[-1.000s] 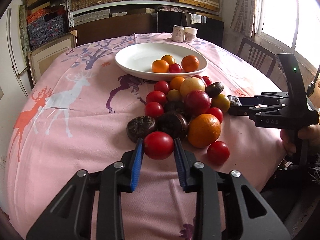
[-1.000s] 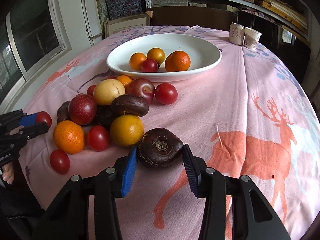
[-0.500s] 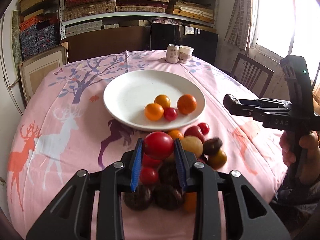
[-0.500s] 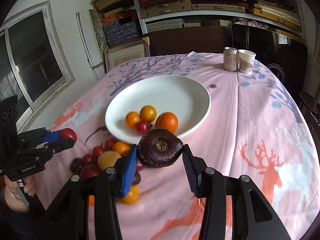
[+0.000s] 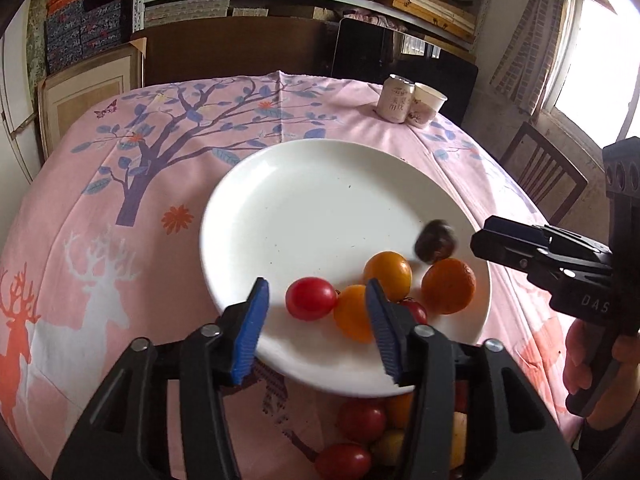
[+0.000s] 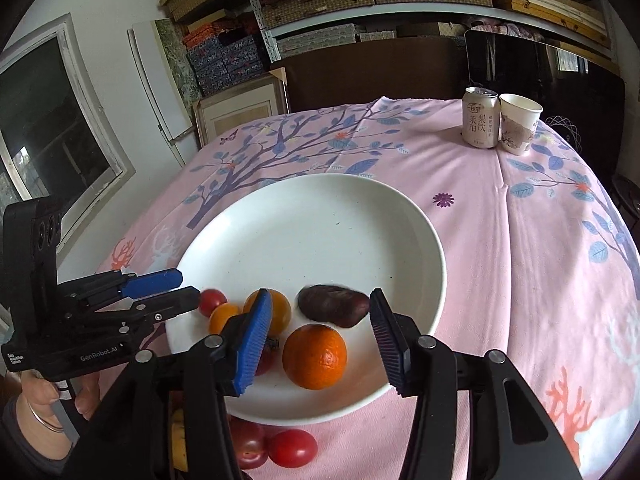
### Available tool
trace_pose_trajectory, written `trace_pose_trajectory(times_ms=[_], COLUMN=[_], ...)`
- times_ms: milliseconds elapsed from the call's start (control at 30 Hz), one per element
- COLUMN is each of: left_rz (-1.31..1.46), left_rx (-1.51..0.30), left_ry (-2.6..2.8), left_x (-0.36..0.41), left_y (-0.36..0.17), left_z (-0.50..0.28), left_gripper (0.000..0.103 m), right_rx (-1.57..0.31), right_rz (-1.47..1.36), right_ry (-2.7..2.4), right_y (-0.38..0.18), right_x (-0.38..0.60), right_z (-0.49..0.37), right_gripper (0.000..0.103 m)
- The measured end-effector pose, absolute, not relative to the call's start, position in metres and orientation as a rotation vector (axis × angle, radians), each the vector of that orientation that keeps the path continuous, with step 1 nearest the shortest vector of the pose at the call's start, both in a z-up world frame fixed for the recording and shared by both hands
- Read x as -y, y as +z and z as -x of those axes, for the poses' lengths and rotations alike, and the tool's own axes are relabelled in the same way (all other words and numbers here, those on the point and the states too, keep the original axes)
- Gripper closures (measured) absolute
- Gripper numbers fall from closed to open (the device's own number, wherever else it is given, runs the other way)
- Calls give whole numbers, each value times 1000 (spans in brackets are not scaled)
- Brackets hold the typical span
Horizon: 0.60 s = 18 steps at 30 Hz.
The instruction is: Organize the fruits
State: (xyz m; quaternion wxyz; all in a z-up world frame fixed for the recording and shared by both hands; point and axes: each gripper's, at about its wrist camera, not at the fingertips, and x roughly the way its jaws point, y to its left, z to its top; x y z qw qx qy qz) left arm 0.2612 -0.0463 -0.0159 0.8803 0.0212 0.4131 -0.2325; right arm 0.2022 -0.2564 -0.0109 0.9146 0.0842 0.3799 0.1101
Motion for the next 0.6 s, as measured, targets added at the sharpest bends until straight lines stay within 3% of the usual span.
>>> trace_pose_trajectory(times_ms=[100, 300, 600], left_rz=[-48, -109, -180], left_rx=[-814, -781, -837], left_ry=[-477, -510, -484], left_x=[36, 15, -32], left_y=[-6, 4, -33], left_z=[-240, -181, -110], left_gripper=[27, 23, 23], right_rx=[-752, -757, -811], right_rz=[-157, -165, -57], right_ry=[235, 250, 367], right_y=[-5, -9, -41], right_x=[255, 258, 220], right_z=[-180, -124, -50], right_gripper=[49, 49, 49])
